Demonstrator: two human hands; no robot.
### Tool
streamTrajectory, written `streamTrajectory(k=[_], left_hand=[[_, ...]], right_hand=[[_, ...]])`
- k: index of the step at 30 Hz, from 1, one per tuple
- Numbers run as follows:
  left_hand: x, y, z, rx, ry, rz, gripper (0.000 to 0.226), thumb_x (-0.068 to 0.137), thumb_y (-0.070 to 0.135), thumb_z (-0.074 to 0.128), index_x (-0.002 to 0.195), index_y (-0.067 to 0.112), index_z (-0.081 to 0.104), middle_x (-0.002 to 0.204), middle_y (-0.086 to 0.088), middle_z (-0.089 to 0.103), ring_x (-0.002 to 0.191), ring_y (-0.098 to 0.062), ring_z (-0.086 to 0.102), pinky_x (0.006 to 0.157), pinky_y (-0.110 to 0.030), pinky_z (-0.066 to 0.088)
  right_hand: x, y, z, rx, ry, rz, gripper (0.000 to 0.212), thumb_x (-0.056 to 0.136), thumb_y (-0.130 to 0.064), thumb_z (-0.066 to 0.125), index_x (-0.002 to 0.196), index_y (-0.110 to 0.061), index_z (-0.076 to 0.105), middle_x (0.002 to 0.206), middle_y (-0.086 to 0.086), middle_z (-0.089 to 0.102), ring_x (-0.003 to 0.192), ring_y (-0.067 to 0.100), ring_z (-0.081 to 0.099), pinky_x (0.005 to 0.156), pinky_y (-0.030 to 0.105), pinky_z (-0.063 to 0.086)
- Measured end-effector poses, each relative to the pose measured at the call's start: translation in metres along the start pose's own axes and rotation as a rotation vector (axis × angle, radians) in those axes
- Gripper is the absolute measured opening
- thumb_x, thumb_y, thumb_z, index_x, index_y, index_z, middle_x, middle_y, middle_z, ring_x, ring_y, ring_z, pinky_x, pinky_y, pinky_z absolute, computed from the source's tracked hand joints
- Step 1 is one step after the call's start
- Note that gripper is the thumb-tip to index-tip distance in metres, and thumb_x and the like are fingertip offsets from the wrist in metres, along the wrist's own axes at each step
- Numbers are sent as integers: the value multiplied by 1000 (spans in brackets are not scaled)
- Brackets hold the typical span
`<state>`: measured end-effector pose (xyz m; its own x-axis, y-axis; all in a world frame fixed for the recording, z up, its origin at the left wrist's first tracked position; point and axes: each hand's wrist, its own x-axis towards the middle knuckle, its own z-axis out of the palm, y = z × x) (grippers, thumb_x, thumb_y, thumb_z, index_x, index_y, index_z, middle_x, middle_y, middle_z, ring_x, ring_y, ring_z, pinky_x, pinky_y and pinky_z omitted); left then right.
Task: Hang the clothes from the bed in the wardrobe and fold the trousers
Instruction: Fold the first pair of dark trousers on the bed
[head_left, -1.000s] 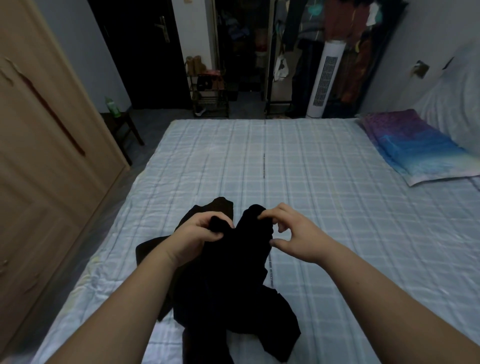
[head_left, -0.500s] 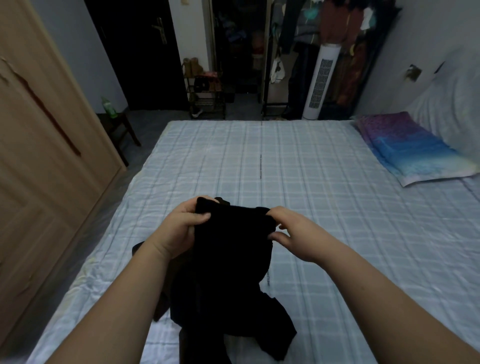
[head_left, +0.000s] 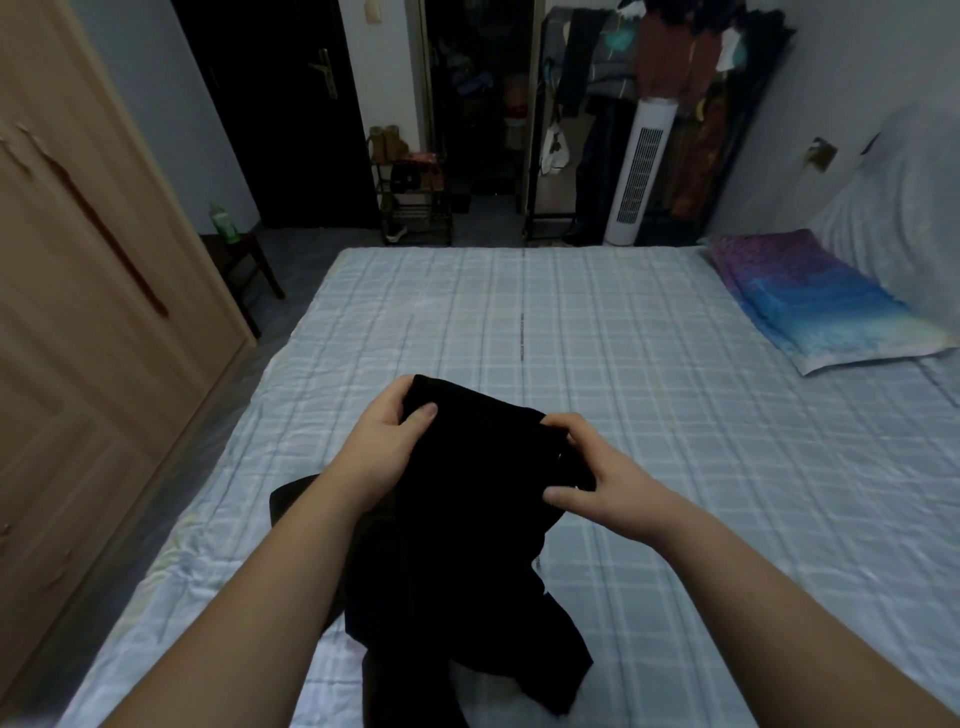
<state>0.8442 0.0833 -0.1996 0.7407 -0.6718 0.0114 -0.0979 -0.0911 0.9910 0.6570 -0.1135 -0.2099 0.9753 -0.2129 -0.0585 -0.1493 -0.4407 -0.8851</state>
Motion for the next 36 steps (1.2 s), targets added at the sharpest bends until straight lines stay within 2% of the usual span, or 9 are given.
streamTrajectory(k=[8,12,15,18,23,27,29,33,36], left_hand=[[-13,15,3,-8,-27,70,20,100,3,55,116,10,65,104,0,75,101,-14,70,87,-25,54],[-17,30,5,28,-75,104,18,99,0,55,113,6,64,101,-1,73,98,-14,69,90,-28,54],[-18,43,5,30,-46,102,19,99,4,55,114,10,65,108,-5,74,104,-19,69,96,-35,55],[-19,59,5,57,-45,126,19,100,7,55,116,9,65,111,-7,73,107,-22,69,99,-39,54],[-22,105,10,25,-57,202,23,101,12,55,122,14,65,114,1,73,107,-13,69,90,-27,56],[-18,145,13,-11,-82,272,23,101,12,57,122,14,66,114,-2,74,109,-17,69,94,-33,55],[-16,163,16,0,-82,313,22,100,12,58,120,13,66,114,-3,74,109,-18,70,96,-35,54],[-13,204,23,53,-54,396,19,100,12,58,117,12,67,108,-2,75,103,-15,71,90,-31,57],[-9,238,24,60,-43,416,16,101,14,57,113,16,67,101,2,75,95,-12,73,78,-26,59]], right_hand=[[-8,-5,-10,-163,167,-21,32,94,-9,60,95,-41,57,85,-22,65,80,-2,61,70,12,44],[-12,-21,-28,-261,208,-10,38,99,-10,53,81,-44,48,70,-19,59,67,-4,54,62,12,41],[-16,-30,-33,-232,179,-8,33,101,-16,50,84,-44,48,70,-22,59,63,-3,51,62,15,42],[-22,-40,-38,-129,155,-20,27,99,-14,51,87,-39,50,70,-20,55,68,4,51,70,31,44],[-35,-75,-56,304,120,-111,29,82,-21,67,107,-26,53,91,-6,59,86,9,61,73,27,49],[-35,-109,-79,198,347,-209,11,97,-15,63,97,-24,56,86,-8,62,84,7,63,71,21,51],[-33,-123,-87,221,455,-254,18,97,-8,61,90,-23,56,83,-6,61,78,6,63,69,24,52],[-30,-153,-107,418,632,-300,41,92,-1,65,119,-31,56,103,1,68,92,15,71,76,31,59],[-28,-181,-132,488,611,-253,32,92,-5,67,123,-11,64,108,10,74,104,31,71,79,34,60]])
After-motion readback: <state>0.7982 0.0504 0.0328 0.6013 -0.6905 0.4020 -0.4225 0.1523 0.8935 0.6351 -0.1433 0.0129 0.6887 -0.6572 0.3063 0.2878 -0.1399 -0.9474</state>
